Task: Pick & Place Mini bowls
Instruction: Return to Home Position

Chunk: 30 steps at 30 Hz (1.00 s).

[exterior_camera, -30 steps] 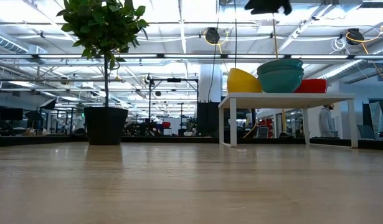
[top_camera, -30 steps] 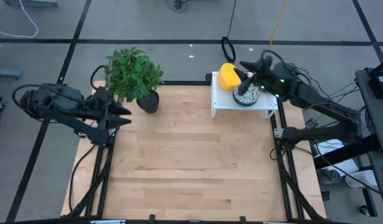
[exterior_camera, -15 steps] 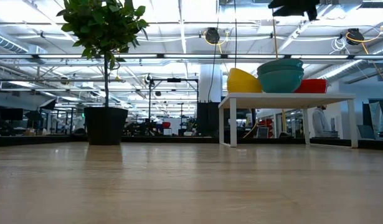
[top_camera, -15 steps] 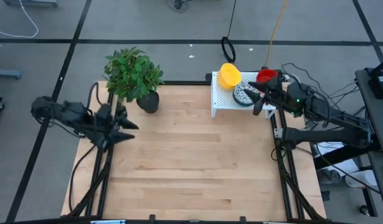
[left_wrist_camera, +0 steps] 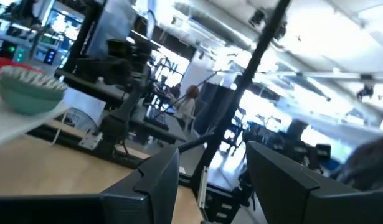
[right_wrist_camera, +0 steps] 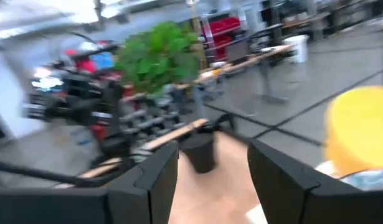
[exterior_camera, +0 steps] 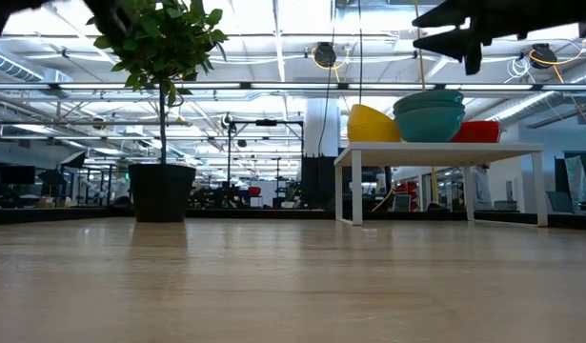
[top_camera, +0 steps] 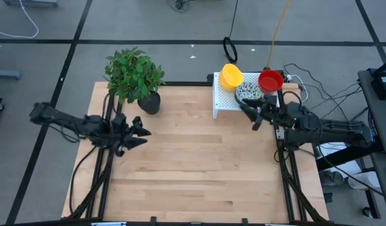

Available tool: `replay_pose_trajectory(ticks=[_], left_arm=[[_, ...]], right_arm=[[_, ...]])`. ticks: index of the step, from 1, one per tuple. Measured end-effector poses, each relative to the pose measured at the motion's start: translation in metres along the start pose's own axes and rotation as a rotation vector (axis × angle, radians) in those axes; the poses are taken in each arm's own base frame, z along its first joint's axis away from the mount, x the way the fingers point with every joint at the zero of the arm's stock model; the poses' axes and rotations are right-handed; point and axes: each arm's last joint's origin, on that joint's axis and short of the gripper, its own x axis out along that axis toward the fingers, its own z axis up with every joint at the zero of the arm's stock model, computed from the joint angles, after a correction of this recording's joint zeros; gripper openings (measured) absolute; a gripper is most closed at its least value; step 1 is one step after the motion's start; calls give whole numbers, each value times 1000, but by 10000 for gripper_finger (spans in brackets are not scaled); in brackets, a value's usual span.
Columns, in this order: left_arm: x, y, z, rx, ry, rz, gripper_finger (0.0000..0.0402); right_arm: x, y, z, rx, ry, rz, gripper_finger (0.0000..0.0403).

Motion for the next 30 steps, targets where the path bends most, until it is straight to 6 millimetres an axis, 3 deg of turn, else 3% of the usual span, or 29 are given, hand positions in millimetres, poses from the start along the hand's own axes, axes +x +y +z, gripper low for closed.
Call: replay_pose_trajectory(ticks=[11,30], left_arm=[[-33,32,-43,-43,-218,-52,191],[-30,41,-48,47,-135,12,191]], right_arm=[[-10,3,-31,40,38,134,183],[-22,-5,-100,93,164,236,183]])
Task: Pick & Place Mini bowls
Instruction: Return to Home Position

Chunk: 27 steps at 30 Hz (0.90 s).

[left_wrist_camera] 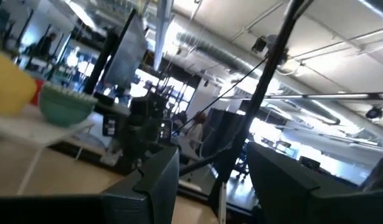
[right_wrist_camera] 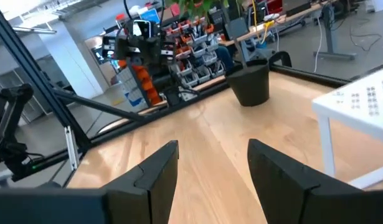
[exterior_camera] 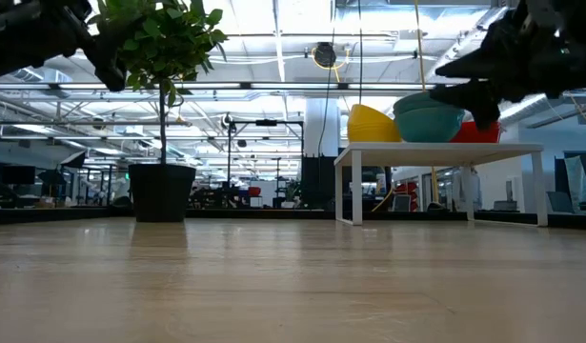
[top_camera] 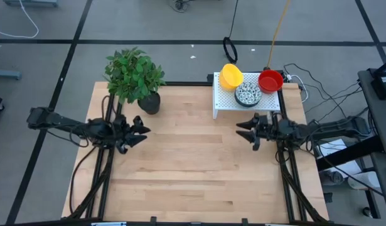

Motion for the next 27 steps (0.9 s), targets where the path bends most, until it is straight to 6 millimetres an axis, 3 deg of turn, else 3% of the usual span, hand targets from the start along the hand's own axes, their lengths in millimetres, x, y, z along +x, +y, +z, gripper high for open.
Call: replay_pose_trajectory(ticks=[8,16,27], left_arm=[[-1,10,-14,-227,141,108,191],[-3,19,-17,-69,159,214,191],[-4,23,-18,29,189,244,191]], right_arm=[[-2,-9,-16,-2,3,-38,183],[-4,-15,-23,4,-19,-136,183],[-4,-15,-24,209,-24,-137,183]])
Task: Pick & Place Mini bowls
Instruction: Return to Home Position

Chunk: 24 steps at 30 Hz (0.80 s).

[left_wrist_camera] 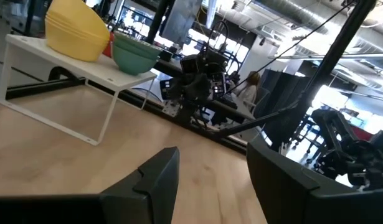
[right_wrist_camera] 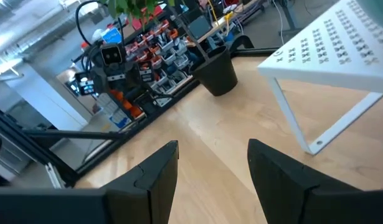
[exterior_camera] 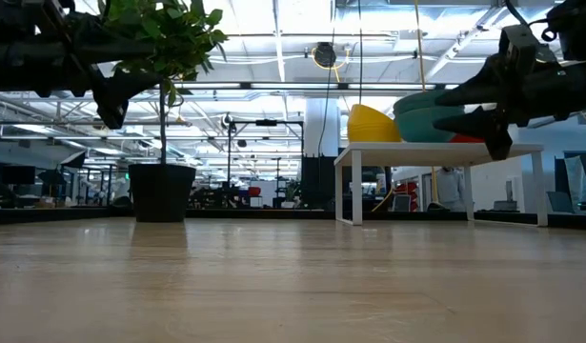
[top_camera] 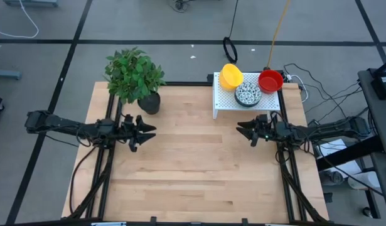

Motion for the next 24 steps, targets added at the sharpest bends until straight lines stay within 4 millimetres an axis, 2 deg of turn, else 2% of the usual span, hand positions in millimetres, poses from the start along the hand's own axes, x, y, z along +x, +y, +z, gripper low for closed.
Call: replay_pose_trajectory(ticks=[12,24], left_arm=[[0,0,0,2,0,0,191],[0,0,0,2,0,0,191]], right_arm=[[0,0,1,125,-8,2,183],[0,-1,0,-44,-1,-6,183]])
